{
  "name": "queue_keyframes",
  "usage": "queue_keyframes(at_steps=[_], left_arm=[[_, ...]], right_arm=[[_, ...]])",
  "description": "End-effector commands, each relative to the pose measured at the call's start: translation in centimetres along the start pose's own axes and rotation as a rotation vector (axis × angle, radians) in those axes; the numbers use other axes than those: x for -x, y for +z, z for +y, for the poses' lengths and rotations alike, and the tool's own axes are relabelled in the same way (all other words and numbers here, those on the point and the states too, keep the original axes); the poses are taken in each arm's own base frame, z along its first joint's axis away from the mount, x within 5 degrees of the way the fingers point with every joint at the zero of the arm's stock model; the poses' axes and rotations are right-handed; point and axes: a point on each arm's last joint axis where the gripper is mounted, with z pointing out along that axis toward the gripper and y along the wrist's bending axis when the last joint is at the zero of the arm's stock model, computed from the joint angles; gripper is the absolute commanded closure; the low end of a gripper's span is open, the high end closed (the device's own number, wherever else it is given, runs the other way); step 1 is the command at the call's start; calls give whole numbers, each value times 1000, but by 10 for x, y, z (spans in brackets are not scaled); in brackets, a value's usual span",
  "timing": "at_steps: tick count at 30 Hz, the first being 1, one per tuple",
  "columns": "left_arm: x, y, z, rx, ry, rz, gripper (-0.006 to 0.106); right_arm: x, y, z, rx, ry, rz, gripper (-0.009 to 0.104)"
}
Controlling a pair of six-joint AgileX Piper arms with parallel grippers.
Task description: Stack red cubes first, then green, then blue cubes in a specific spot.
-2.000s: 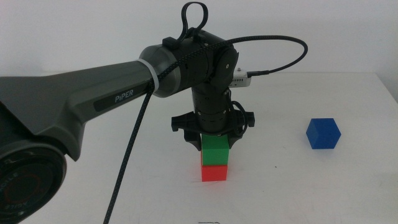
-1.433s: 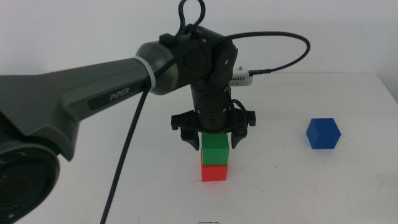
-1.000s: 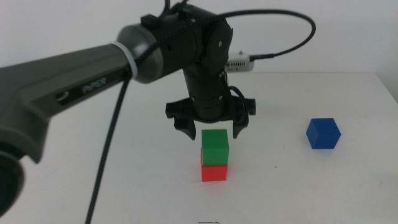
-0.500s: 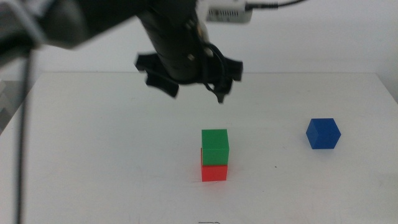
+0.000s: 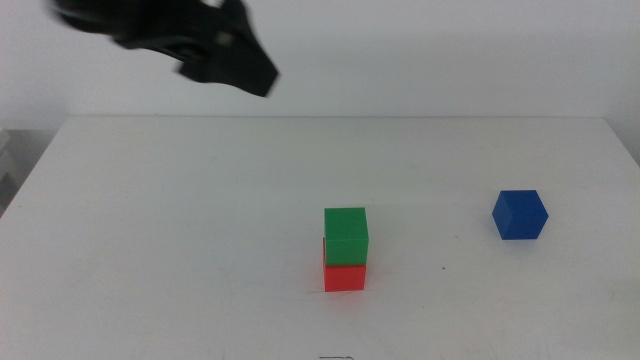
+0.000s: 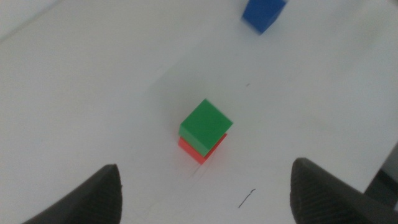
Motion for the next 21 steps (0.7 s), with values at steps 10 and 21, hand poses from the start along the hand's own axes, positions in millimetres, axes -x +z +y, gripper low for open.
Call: queue_keyframes(at_steps=[10,21], left_arm=[[-49,-68,-19,105,0,-268,9],[-61,-73,-24,159,-40,-343,9]], right_arm=[[14,-3,-1,-9,-14,-117,1],[14,-3,-1,-9,-14,-117,1]])
